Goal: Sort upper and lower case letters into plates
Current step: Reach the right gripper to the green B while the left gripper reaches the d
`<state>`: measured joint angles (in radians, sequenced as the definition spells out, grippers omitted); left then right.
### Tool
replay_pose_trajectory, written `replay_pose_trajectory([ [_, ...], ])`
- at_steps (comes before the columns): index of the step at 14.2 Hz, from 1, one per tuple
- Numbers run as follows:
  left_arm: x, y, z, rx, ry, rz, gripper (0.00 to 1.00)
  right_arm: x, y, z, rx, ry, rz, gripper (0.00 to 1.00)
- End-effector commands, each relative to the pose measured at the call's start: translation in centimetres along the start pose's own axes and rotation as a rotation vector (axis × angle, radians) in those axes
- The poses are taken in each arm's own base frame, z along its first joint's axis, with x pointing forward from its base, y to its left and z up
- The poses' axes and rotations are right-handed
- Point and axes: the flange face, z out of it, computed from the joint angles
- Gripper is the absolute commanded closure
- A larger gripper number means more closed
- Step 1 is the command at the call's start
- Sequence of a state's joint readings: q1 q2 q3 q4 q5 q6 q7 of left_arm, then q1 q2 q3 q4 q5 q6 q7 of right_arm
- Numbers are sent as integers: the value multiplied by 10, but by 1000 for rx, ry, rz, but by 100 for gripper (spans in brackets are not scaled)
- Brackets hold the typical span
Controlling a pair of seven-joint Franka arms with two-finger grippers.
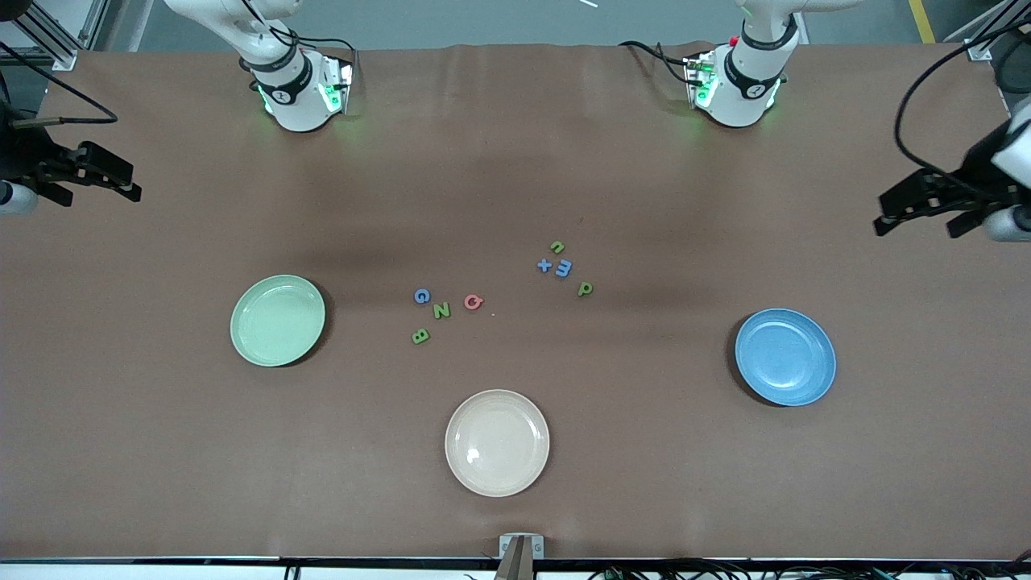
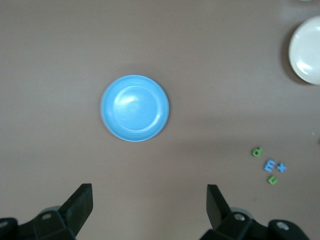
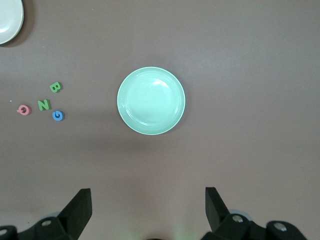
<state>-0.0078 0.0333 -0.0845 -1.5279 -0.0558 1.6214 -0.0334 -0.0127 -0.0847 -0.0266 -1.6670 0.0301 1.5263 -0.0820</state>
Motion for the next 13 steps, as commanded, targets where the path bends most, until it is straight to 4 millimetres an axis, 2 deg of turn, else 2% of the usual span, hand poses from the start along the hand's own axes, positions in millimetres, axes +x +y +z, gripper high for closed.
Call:
replay_pose_trajectory([
  [1,11,64,36,3,-60,108,0,-9,2,-7,1,19,7,0],
  [2,17,81,60,-7,-101,139,0,-7,-2,-15,1,36,0,0],
  [3,18,97,75,-14,-126,166,0,-4,-2,-16,-1,38,-6,0],
  [4,20,110,88,-20,-142,187,0,1,-1,-11,-4,30,-10,0],
  [6,25,142,137,-30,-213,240,0,10,6,-4,-11,25,-2,0],
  [7,23,163,155,-31,-240,275,0,15,8,-3,-12,26,3,0],
  [8,19,183,169,-30,-257,305,0,24,11,8,-10,5,5,0],
  [9,18,204,172,-22,-214,343,0,29,13,13,-10,-1,10,0],
  [10,15,222,177,8,-180,370,0,39,14,26,2,-15,12,0],
  [12,6,258,207,27,-200,324,0,60,16,55,3,-29,13,0],
  [13,2,274,217,25,-191,290,0,75,19,77,-10,-41,11,0],
])
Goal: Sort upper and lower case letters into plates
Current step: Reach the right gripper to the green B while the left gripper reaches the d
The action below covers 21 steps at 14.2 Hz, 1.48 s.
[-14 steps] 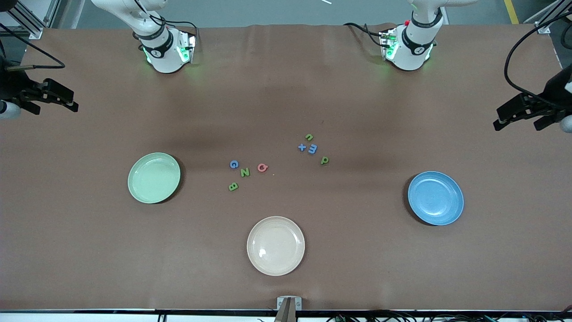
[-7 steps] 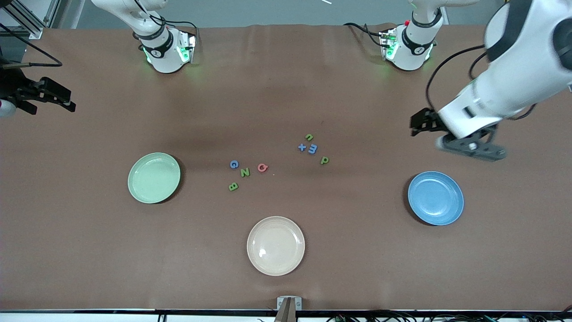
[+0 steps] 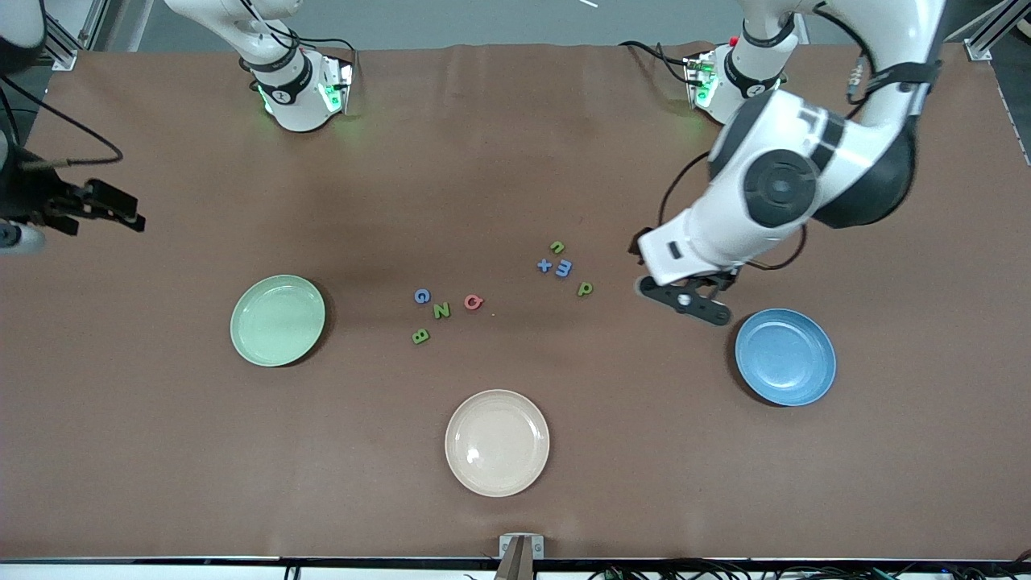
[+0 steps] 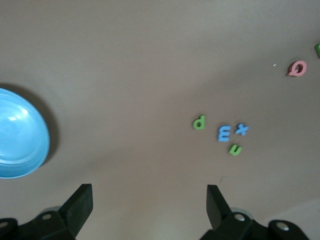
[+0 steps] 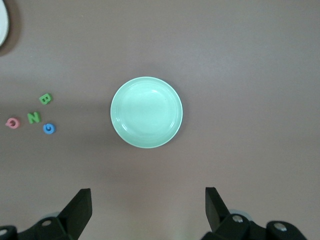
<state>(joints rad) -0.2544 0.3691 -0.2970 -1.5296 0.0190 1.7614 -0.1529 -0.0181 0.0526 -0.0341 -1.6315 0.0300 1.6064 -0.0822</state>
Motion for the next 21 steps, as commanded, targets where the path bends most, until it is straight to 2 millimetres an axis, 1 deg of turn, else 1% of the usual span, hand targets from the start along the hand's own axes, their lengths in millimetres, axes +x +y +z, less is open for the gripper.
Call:
replay_pose_trajectory([
  [1,10,31,20,15,17,-78,0,39,8,43,-9,-29,-2,0],
  [2,13,34,30,13,5,-83,0,44,7,47,5,-14,-1,0],
  [3,16,26,33,9,2,-96,0,47,2,49,20,-2,5,0],
  [4,17,22,32,7,2,-88,0,50,-5,50,53,13,12,0],
  [5,17,19,31,8,2,-94,0,56,-9,59,84,18,49,0],
  [6,17,14,28,14,4,-100,0,64,-11,75,96,6,125,0],
  [7,17,6,27,13,3,-96,0,72,-21,88,94,0,173,0],
  [8,18,-1,29,13,-2,-57,0,78,-36,99,89,-3,216,0],
  [9,19,0,33,13,-3,-16,0,85,-53,117,80,-21,299,0],
  [10,20,5,39,12,-4,4,1,90,-68,131,72,-29,375,0],
  [12,18,21,62,12,-16,20,5,101,-103,167,55,-34,532,0],
  [13,13,30,80,15,-20,28,8,106,-121,186,53,-25,595,0],
  [14,8,33,97,15,-16,34,11,108,-142,203,50,-20,640,0],
  [16,-1,38,122,11,6,46,16,113,-176,242,45,-7,699,0],
  [17,-3,40,130,9,15,48,20,114,-181,251,49,3,710,0],
  [18,-7,53,143,8,16,68,21,112,-187,258,49,2,722,0],
  [19,-10,63,154,10,21,79,21,108,-199,266,42,-5,726,0],
  [20,-14,69,170,9,30,84,22,106,-211,275,37,-9,740,0],
  [21,-15,70,181,28,49,108,25,105,-223,283,39,-2,772,0],
])
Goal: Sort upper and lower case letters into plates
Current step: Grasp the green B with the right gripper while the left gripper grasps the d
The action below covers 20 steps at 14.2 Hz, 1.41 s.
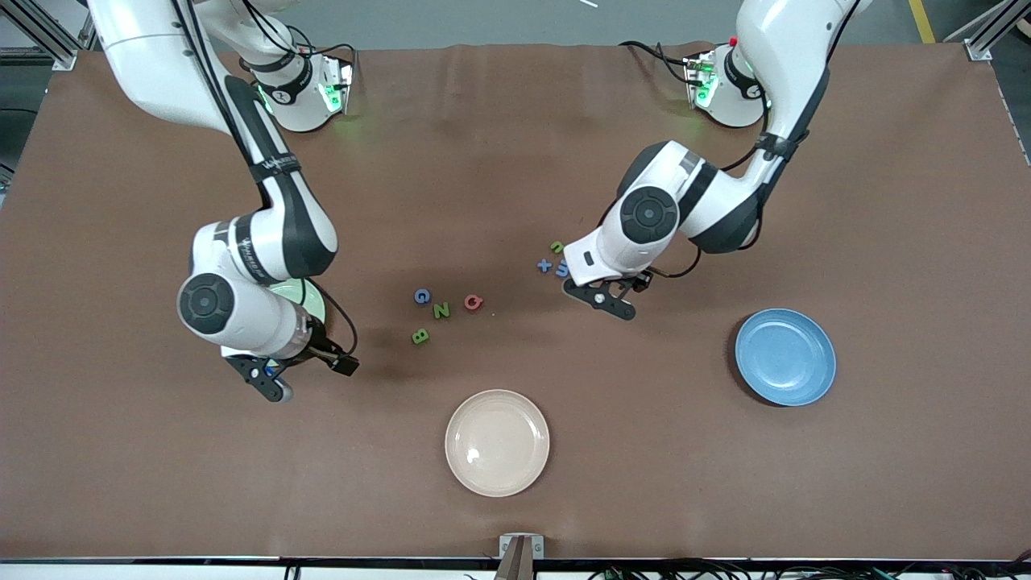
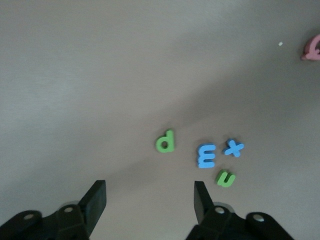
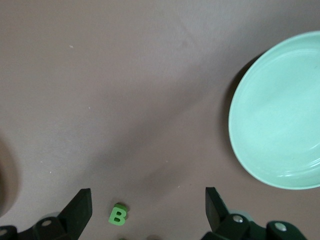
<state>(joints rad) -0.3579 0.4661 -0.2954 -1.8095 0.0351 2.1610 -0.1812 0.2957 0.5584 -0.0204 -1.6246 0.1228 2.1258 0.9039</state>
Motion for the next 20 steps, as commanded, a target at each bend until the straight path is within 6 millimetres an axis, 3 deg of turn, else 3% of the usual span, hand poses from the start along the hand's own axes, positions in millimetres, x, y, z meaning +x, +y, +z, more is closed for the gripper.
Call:
replay_pose_trajectory([
  [1,-10,10,32,62,39,53,27,-24,-15,17,3,17,78,0],
  [3,-10,10,49,77,35,49,28,-38,-25,35,5,23,110,0],
  [6,-7,23,76,76,59,47,30,-40,-28,51,0,23,137,0],
  [10,-4,25,98,67,76,46,31,-58,-36,74,19,39,201,0],
  [20,-5,19,117,81,63,58,33,-84,-47,103,13,60,218,0],
])
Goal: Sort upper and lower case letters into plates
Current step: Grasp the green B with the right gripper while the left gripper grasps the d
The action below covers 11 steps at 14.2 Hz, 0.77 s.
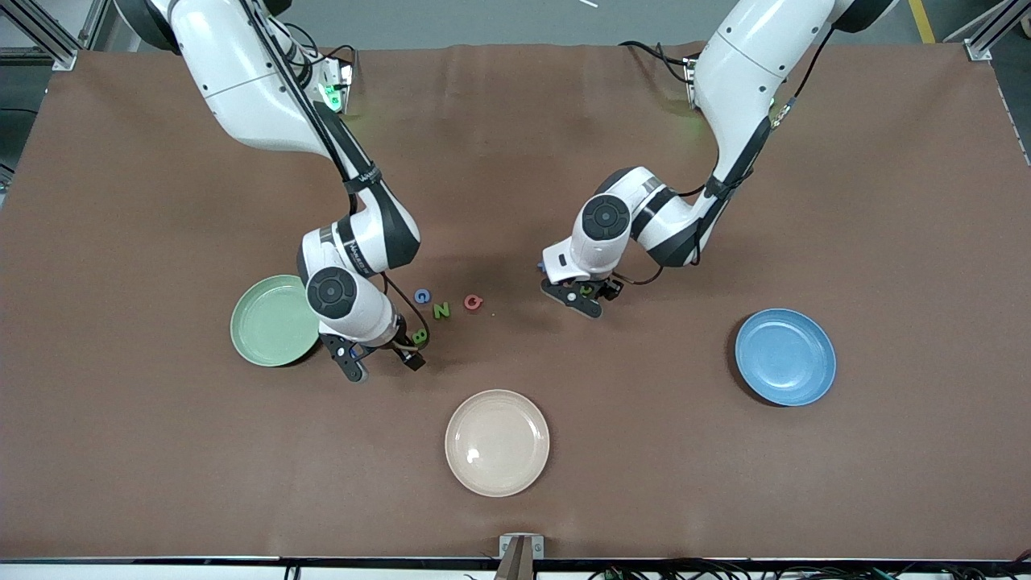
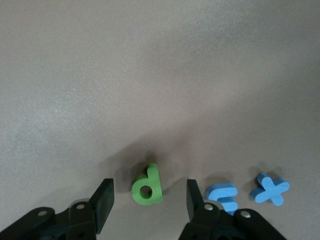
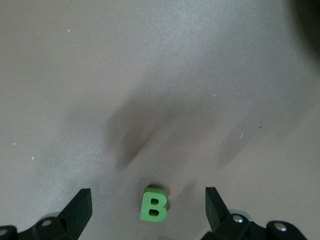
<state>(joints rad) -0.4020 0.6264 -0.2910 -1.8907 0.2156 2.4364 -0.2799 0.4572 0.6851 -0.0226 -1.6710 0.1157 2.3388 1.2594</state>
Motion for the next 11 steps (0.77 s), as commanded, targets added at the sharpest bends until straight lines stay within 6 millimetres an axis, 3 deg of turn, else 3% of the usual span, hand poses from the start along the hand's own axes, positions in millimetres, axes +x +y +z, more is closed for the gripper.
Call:
replay_pose_trajectory([
  [1,-2,1,7,17,5,2,33,-6,5,8,10,25,6,0],
  [4,-3,2,15,22,-6,-9,37,-10,7,15,12,27,13,0],
  [7,-2,2,17,51,5,-7,49,-16,7,24,0,26,7,4],
  [8,-2,2,16,52,7,-6,56,-18,7,30,-9,24,3,7],
  [11,0,4,15,51,12,-3,60,-27,6,31,-12,25,-12,21],
])
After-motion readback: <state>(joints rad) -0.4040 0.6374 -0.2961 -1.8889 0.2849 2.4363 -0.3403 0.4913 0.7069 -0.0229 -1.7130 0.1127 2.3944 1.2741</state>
